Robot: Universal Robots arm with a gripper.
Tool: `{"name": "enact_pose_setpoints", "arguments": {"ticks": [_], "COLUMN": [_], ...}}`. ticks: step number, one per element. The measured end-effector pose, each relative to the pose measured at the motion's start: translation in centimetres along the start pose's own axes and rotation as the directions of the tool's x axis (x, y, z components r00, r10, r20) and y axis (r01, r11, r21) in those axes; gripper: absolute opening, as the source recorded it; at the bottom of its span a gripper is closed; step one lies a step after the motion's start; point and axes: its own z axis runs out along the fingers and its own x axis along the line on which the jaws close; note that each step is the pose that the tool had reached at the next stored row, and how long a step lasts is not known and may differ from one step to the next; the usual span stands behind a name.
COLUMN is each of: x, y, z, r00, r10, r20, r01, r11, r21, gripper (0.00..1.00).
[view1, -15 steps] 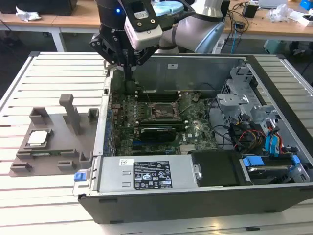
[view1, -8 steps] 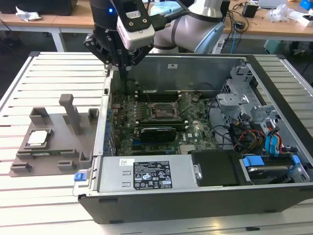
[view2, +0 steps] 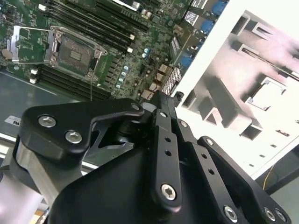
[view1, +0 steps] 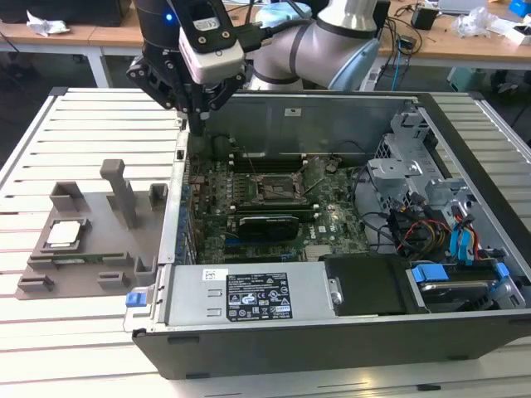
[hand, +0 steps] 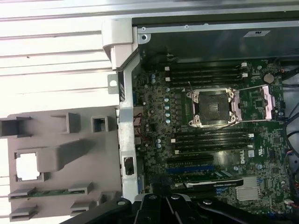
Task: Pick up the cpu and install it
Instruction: 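Reach for the cpu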
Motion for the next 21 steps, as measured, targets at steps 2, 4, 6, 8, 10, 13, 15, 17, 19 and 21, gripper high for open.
{"name": "enact_pose_setpoints", "arguments": {"ticks": [2,4,6,8,10,13,15,17,19,21], "x": [0.19,0.40,0.69,1.03,1.61,2.44,2.81,3.21,3.64,4.06], "y": [-0.01,-0.03,-0.05,-0.08,-0.12,-0.18,-0.21,-0.24,-0.27,-0.30], "z": [-0.01,-0.01,-0.02,-0.03,-0.04,-0.07,-0.08,-0.09,-0.10,-0.11], "r00": [1.0000,1.0000,1.0000,1.0000,1.0000,1.0000,1.0000,1.0000,1.0000,1.0000], "r10": [0.000,0.000,0.000,0.000,0.000,0.000,0.000,0.000,0.000,0.000], "r20": [0.0000,0.0000,0.0000,0.0000,0.0000,0.0000,0.0000,0.0000,0.0000,0.0000], "r01": [0.000,0.000,0.000,0.000,0.000,0.000,0.000,0.000,0.000,0.000], "r11": [1.0000,1.0000,1.0000,1.0000,1.0000,1.0000,1.0000,1.0000,1.0000,1.0000], "r21": [0.0000,0.0000,0.0000,0.0000,0.0000,0.0000,0.0001,0.0001,0.0001,0.0000], "gripper": [0.11,0.11,0.11,0.11,0.11,0.11,0.11,0.11,0.11,0.11]}}
